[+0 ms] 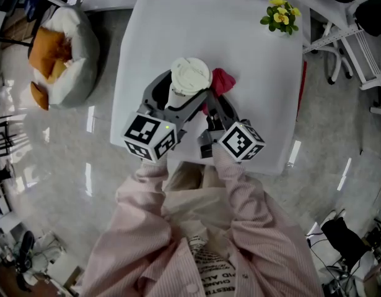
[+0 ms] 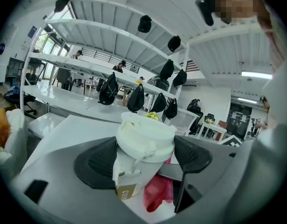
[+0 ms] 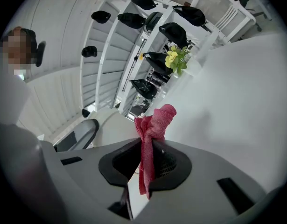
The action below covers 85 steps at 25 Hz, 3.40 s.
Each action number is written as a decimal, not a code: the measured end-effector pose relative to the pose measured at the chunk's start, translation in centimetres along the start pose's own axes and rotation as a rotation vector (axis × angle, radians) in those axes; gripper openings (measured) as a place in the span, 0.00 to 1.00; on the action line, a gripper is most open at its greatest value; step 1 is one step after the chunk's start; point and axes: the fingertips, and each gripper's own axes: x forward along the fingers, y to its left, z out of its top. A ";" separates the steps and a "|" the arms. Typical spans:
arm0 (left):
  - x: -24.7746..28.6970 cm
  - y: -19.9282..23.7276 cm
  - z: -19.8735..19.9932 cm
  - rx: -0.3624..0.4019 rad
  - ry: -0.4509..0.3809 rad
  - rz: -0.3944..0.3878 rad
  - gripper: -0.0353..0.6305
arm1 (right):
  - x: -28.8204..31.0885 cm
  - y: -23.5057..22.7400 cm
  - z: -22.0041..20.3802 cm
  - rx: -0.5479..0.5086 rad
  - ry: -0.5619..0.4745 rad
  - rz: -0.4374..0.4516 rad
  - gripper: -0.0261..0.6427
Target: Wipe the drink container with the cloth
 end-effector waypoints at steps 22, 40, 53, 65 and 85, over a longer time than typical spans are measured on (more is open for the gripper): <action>0.0 0.0 -0.1 -0.012 -0.010 0.004 0.62 | 1.0 -3.3 -1.9 -0.010 0.067 -0.108 0.11; 0.2 0.0 -0.4 -0.031 0.009 0.007 0.62 | -0.3 -1.1 1.4 -0.136 0.207 -0.035 0.11; 0.1 0.1 -0.5 -0.048 -0.001 0.012 0.62 | 1.4 4.3 6.5 -0.206 0.374 0.161 0.11; 0.2 0.1 -0.6 -0.053 0.011 0.008 0.62 | 4.7 7.1 8.3 -0.228 0.631 0.310 0.11; 0.0 0.0 -0.5 -0.060 0.029 0.005 0.62 | 6.8 9.2 6.3 -0.135 1.067 0.506 0.11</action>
